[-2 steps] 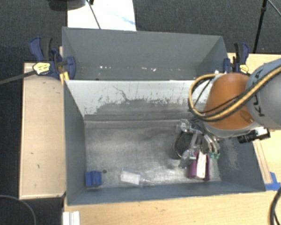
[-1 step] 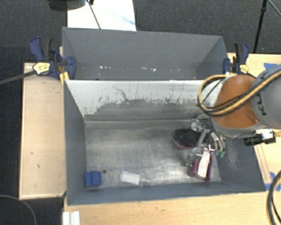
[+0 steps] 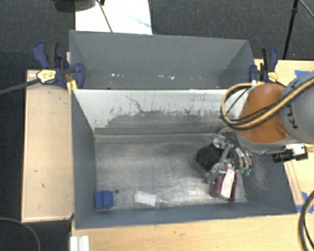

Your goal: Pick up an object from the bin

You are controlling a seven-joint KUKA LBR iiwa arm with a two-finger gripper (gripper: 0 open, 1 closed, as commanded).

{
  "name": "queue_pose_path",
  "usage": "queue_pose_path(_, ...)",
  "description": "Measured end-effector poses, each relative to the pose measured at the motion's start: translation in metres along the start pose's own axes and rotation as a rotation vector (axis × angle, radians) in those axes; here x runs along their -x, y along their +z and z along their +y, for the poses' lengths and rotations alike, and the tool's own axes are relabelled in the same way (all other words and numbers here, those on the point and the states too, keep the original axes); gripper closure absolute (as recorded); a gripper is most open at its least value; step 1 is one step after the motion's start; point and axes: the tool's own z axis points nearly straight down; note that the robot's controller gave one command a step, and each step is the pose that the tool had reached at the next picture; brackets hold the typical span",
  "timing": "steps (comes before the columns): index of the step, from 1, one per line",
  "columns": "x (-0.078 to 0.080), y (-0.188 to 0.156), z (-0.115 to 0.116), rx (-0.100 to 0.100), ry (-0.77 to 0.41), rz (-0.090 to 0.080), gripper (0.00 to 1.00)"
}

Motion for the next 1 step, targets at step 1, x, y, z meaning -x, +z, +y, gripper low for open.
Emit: queue_pose_path(1, -0.0064, -0.1648, 0.0124, 0.0, -0.062, -0.004, 1.0)
